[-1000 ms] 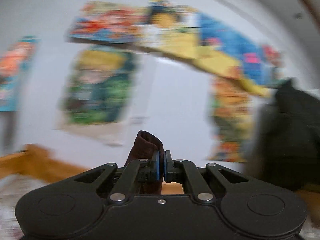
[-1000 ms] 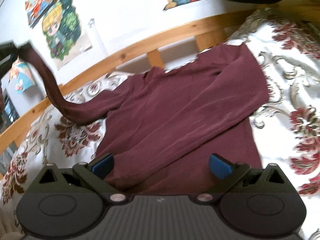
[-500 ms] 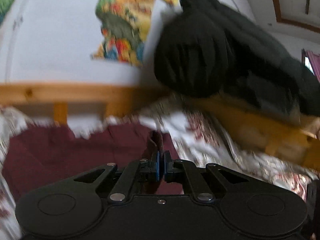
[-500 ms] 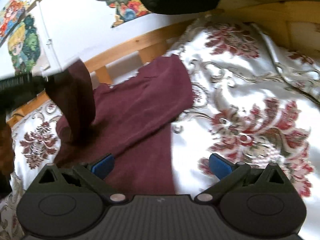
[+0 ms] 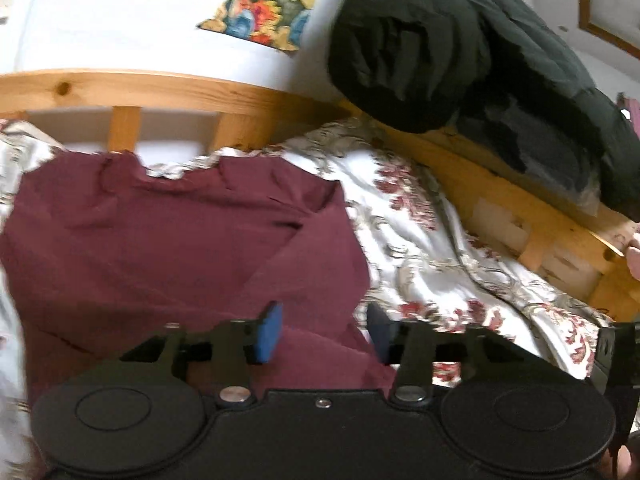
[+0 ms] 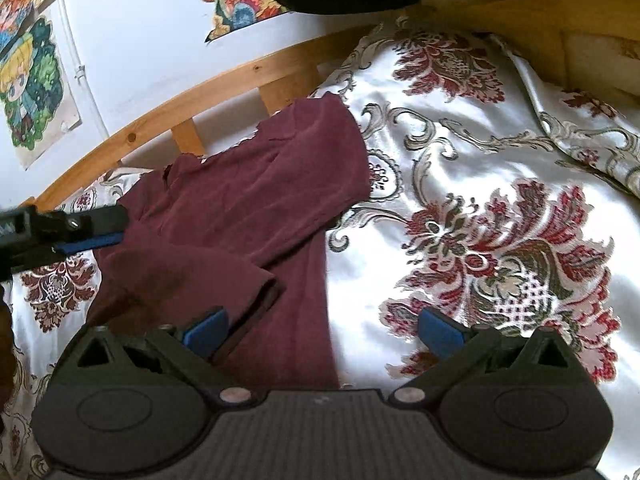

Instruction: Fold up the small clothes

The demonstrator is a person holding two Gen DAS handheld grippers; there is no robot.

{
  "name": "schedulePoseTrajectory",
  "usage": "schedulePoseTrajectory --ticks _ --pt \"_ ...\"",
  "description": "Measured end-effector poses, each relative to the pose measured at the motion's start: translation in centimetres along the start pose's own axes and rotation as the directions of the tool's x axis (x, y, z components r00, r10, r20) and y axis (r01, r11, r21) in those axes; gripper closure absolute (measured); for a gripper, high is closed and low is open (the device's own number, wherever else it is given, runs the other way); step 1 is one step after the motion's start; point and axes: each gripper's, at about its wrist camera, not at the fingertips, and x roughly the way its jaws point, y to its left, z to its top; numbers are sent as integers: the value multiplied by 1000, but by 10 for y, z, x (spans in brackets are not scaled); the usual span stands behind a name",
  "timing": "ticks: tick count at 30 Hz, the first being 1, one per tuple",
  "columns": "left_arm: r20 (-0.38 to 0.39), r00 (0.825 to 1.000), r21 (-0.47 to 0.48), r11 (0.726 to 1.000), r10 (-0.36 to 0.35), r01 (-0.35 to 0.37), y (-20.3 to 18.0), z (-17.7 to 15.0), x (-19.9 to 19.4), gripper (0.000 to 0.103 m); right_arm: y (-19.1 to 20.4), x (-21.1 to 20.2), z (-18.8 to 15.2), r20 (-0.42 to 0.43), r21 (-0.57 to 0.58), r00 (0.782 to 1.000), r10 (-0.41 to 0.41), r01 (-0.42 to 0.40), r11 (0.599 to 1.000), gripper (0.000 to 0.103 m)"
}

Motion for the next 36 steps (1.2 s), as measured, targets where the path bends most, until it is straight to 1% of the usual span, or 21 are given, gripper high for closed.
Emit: schedulePoseTrajectory --ticks 1,3,6,9,10,12,13,14,15,16,18,20,22,23,24,26,29,30,32,34,36 --pt "-9 1000 4 1000 18 -18 7 4 -5 43 2 1 1 -2 -5 1000 2 -2 1000 0" --pt "-38 998 30 998 59 -57 22 11 -16 31 7 4 2 -5 -17 1000 8 -8 1000 0" --pt "-46 982 51 982 186 -183 55 15 -35 21 15 12 4 -17 -33 1000 13 -13 999 0" --pt "0 944 -70 942 329 -328 100 10 -54 19 26 21 7 -34 -60 999 17 -19 998 0" --pt "26 931 -108 927 364 -359 113 8 -58 19 28 23 8 -39 -72 999 21 -24 997 0" --pt "84 892 -170 888 445 -427 140 3 -61 21 37 28 13 -52 -103 998 32 -38 994 0" --pt "80 871 -207 863 484 -460 154 2 -59 22 42 31 17 -62 -118 997 38 -45 992 0" --pt "70 866 -229 853 495 -469 166 3 -56 25 48 34 23 -72 -132 996 48 -57 990 0" --pt "67 866 -249 849 495 -466 177 5 -53 29 54 36 31 -85 -149 995 60 -73 986 0" --pt "75 868 -268 848 491 -457 186 8 -51 30 64 40 43 -107 -173 991 80 -97 980 0" --pt "108 878 -286 861 465 -421 198 11 -48 30 86 47 69 -167 -242 979 121 -160 957 0" --pt "123 897 -294 879 424 -375 207 12 -42 34 118 54 103 -232 -345 960 155 -230 910 1" --pt "113 918 -285 898 380 -336 212 12 -31 45 154 63 134 -297 -445 943 148 -274 853 1" --pt "107 927 -272 907 359 -320 216 11 -27 54 174 68 149 -325 -493 937 131 -286 822 1" --pt "97 934 -263 914 344 -310 220 9 -22 62 194 75 162 -345 -531 932 113 -293 795 3" --pt "67 940 -266 914 335 -307 226 3 -16 66 233 96 185 -379 -574 921 94 -314 756 10" --pt "66 955 -293 920 290 -259 234 0 -15 66 281 140 196 -428 -592 899 91 -355 723 23" --pt "63 959 -300 922 277 -247 236 0 -13 66 290 157 194 -438 -593 894 97 -368 716 24" --pt "66 968 -320 924 244 -211 240 -2 -10 65 310 194 188 -455 -590 881 129 -406 698 34" --pt "62 978 -377 912 199 -161 247 -3 -8 65 320 225 182 -451 -565 869 203 -454 689 37" --pt "67 978 -403 902 195 -152 251 -3 -7 65 327 251 174 -457 -550 857 237 -482 682 37"
